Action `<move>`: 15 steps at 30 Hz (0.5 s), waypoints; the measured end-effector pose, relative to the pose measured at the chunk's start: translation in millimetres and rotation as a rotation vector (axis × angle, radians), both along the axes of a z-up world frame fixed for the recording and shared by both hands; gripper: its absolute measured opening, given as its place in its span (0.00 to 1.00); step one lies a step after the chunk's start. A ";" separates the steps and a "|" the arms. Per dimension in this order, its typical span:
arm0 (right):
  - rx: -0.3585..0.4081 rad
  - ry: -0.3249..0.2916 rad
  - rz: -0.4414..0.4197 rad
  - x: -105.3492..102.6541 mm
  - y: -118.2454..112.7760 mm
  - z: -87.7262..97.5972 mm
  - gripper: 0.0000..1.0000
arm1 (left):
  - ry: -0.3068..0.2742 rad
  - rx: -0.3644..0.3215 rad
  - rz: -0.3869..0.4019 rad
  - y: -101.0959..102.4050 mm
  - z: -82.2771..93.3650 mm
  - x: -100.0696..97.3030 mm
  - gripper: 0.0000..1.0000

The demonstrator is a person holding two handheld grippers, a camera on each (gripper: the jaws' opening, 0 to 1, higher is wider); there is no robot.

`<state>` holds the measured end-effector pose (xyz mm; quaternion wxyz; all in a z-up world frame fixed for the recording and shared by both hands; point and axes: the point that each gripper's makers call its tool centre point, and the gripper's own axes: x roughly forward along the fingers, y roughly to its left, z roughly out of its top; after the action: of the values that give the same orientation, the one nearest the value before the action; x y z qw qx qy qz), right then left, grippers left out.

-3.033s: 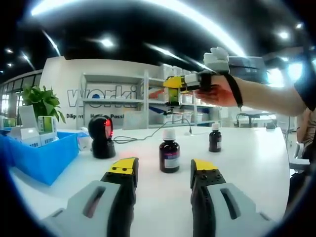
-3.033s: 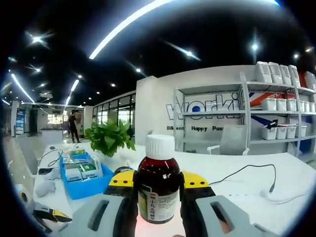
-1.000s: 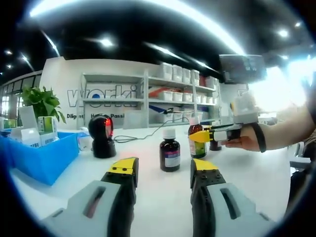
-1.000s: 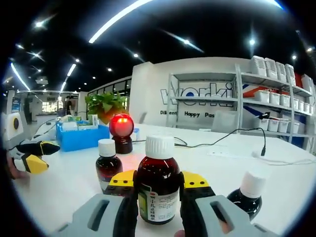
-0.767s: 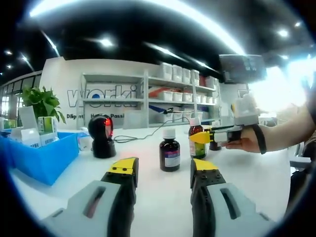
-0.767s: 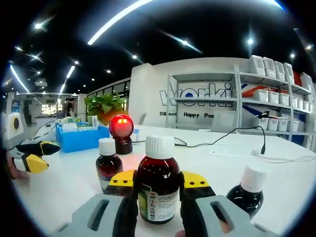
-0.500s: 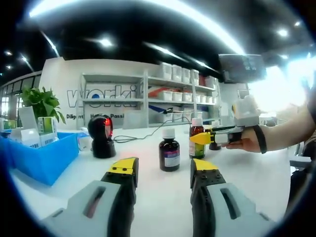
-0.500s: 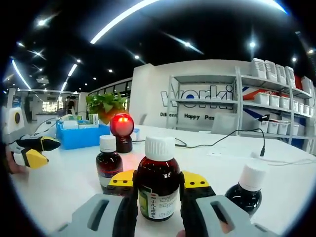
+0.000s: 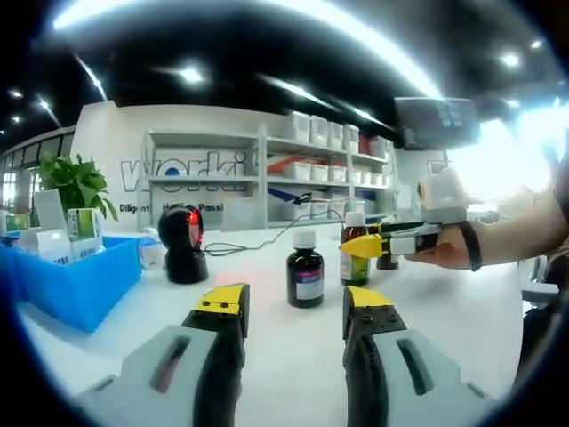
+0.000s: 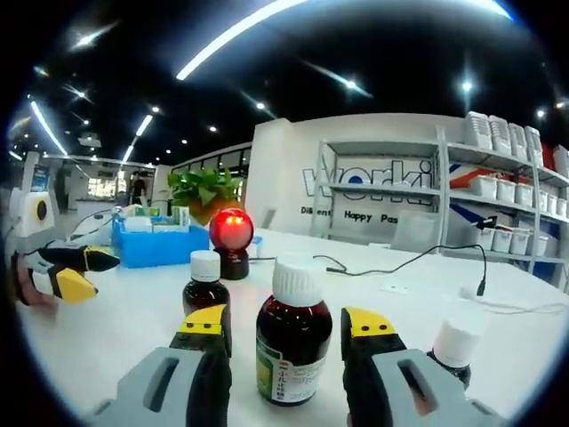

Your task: Rotate the medicine bottle to make it face forward pick up the medicine bottle inspect the drug traceability code place the medicine on the table

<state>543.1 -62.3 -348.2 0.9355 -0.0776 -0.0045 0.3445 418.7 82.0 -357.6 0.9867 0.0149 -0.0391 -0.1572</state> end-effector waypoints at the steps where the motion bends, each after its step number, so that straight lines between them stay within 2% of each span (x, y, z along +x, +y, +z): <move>1: 0.000 -0.008 -0.002 -1.1 -0.9 3.3 0.46 | 0.000 0.000 0.001 0.0 0.0 0.1 0.33; 6: 0.017 -0.022 0.020 -10.3 -3.3 18.3 0.49 | 0.002 -0.004 0.002 0.0 0.1 0.3 0.33; 15: 0.054 -0.050 0.060 -32.8 -27.4 47.7 0.49 | 0.000 -0.008 -0.001 -1.2 1.4 -0.7 0.33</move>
<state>510.3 -89.7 -300.5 0.9262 -0.0608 -0.0396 0.3699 418.0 80.8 -356.2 0.9866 0.0112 -0.0398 -0.1576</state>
